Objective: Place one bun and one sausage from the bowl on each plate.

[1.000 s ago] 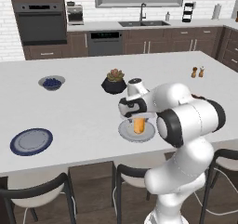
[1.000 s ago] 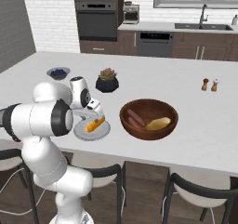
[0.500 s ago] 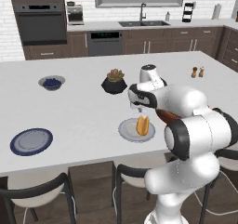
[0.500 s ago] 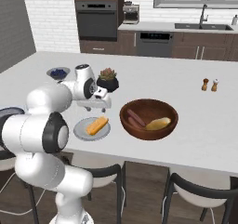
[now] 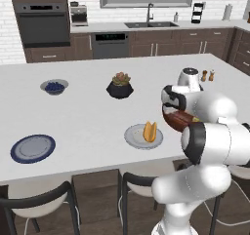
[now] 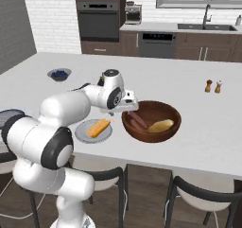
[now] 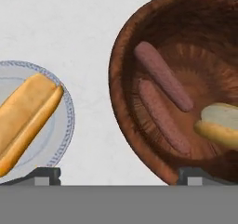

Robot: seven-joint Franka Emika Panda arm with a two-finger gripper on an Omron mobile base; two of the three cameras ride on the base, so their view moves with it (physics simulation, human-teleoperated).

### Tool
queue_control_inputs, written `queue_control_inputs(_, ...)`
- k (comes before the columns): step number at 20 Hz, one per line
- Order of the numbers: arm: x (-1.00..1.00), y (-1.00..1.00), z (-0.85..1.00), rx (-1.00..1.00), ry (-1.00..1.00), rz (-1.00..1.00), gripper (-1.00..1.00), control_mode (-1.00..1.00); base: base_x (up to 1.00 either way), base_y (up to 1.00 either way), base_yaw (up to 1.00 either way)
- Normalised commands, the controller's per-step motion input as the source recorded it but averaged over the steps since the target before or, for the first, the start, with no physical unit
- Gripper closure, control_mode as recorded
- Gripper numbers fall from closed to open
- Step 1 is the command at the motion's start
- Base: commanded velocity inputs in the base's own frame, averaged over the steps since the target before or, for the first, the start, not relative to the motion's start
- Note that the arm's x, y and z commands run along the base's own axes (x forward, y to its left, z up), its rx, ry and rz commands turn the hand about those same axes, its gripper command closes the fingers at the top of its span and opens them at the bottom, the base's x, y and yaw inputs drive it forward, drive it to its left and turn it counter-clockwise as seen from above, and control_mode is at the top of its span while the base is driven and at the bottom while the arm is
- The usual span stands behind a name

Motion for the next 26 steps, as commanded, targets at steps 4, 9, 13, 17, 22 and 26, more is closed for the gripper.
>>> queue_control_inputs(4, 1.0, -1.0, 0.13, 0.01, 0.1, 0.1, -1.0, -1.0, 0.0, 0.0, 0.0)
queue_control_inputs(9, 0.52, -0.26, -0.33, -0.04, 0.29, 0.09, -1.0, -1.0, 0.0, 0.0, 0.0)
queue_control_inputs(13, 0.66, 0.0, -0.76, -0.12, 0.25, 0.0, -1.0, -1.0, 0.0, 0.0, 0.0)
queue_control_inputs(17, 0.62, -0.15, -0.39, -0.05, 0.07, 0.0, -1.0, -1.0, 0.0, 0.0, 0.0)
queue_control_inputs(22, 0.09, -0.27, -0.54, 0.01, 0.01, 0.0, -1.0, -1.0, 0.0, 0.0, 0.0)
queue_control_inputs(26, -0.21, 0.0, -0.09, 0.0, 0.0, 0.0, -1.0, -1.0, 0.0, 0.0, 0.0)
